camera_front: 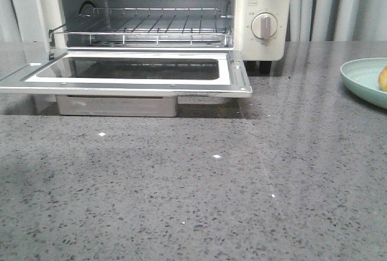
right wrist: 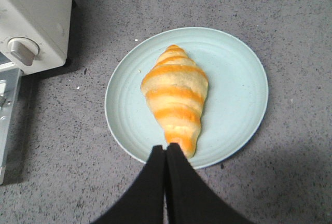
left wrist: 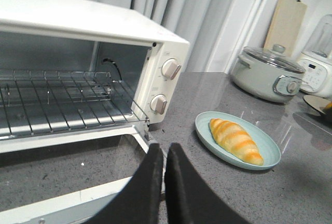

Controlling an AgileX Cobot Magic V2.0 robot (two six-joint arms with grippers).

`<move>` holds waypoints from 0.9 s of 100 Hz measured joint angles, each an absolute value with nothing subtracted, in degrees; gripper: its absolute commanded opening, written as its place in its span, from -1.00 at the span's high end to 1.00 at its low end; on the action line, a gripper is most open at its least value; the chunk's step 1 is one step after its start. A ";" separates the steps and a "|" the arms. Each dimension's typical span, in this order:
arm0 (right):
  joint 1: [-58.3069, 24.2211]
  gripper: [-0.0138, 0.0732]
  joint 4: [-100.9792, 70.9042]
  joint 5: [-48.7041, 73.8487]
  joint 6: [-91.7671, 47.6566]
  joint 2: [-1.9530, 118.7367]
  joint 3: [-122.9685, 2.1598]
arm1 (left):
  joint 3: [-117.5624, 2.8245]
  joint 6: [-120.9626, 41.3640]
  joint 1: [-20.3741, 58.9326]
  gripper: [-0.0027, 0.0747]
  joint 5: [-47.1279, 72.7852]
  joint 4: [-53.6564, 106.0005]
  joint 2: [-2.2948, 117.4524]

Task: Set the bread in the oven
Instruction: 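Grasp the striped bread roll on the plate with right gripper and lift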

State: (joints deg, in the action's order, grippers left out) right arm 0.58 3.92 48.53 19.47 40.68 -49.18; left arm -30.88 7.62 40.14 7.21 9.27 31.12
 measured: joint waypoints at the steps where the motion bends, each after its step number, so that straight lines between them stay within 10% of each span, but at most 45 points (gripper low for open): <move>1: 0.58 0.78 4.04 48.53 19.37 40.99 -49.38 | -31.07 7.62 40.14 0.99 7.88 9.01 30.88; 33: 0.58 -0.57 5.08 51.42 16.70 58.04 -60.65 | -32.36 7.62 40.02 0.99 13.84 7.49 25.69; 90: 0.58 -0.60 8.12 57.97 16.15 87.25 -75.26 | -32.36 7.52 40.02 0.99 15.44 7.35 25.69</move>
State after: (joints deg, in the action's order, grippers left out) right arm 0.58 8.12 57.97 16.15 87.25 -75.26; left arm -32.36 7.52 40.02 15.44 7.35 25.69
